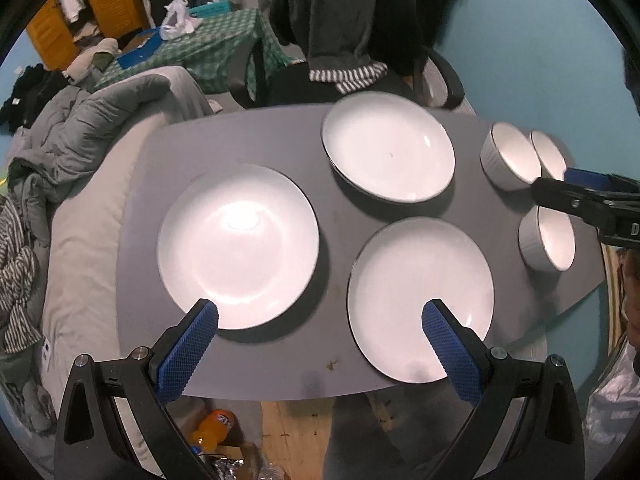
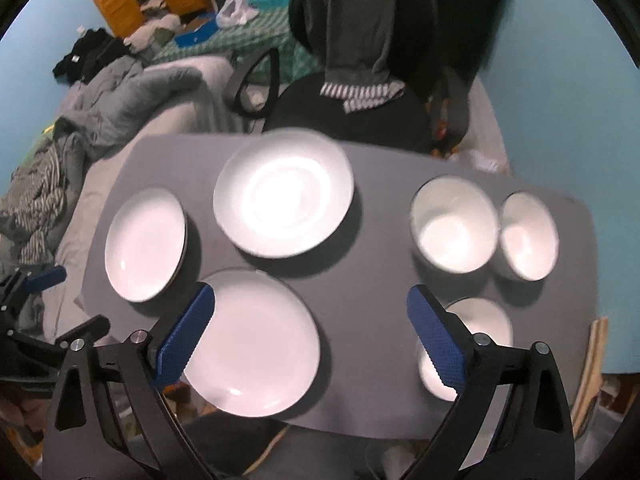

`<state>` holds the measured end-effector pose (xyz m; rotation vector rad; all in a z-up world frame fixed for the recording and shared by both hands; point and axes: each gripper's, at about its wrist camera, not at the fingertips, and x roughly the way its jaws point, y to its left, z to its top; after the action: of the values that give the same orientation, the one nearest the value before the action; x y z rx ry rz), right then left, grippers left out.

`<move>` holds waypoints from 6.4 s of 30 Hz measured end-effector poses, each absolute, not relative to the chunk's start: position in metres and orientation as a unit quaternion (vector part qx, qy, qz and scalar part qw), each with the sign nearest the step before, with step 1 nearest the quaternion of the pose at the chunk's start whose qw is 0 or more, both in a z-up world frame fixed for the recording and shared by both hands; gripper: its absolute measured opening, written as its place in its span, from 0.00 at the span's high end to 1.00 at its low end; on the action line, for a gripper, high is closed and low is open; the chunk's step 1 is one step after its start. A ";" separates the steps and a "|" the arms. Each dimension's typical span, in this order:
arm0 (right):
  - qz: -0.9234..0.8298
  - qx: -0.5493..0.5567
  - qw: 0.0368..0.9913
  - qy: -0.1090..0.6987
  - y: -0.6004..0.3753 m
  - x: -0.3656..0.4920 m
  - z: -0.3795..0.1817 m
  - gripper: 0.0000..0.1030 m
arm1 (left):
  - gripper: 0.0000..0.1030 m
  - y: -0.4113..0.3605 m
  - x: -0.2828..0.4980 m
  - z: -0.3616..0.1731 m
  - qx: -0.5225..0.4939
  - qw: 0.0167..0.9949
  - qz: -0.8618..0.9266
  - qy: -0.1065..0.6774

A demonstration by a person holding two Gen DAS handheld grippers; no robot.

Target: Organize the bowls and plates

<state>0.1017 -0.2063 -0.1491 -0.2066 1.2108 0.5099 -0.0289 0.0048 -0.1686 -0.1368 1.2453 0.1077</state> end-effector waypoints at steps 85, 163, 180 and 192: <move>0.297 -0.082 0.620 0.722 -0.224 0.114 -0.275 0.82 | 0.81 0.011 0.026 -0.327 -0.201 0.676 0.026 0.708; 0.222 -0.064 0.621 0.749 -0.178 0.267 -0.254 0.57 | 0.67 0.027 0.220 -0.289 -0.118 0.704 0.060 0.698; 0.210 -0.142 0.642 0.724 -0.170 0.261 -0.247 0.51 | 0.48 0.032 0.212 -0.274 -0.139 0.726 0.060 0.671; 0.221 -0.197 0.684 0.667 -0.161 0.245 -0.217 0.43 | 0.43 0.025 0.184 -0.228 -0.132 0.772 0.040 0.621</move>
<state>0.2450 -0.1614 -0.2165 -0.4425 1.4952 0.4954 0.1842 0.0251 -0.2279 -0.2859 1.3458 0.0858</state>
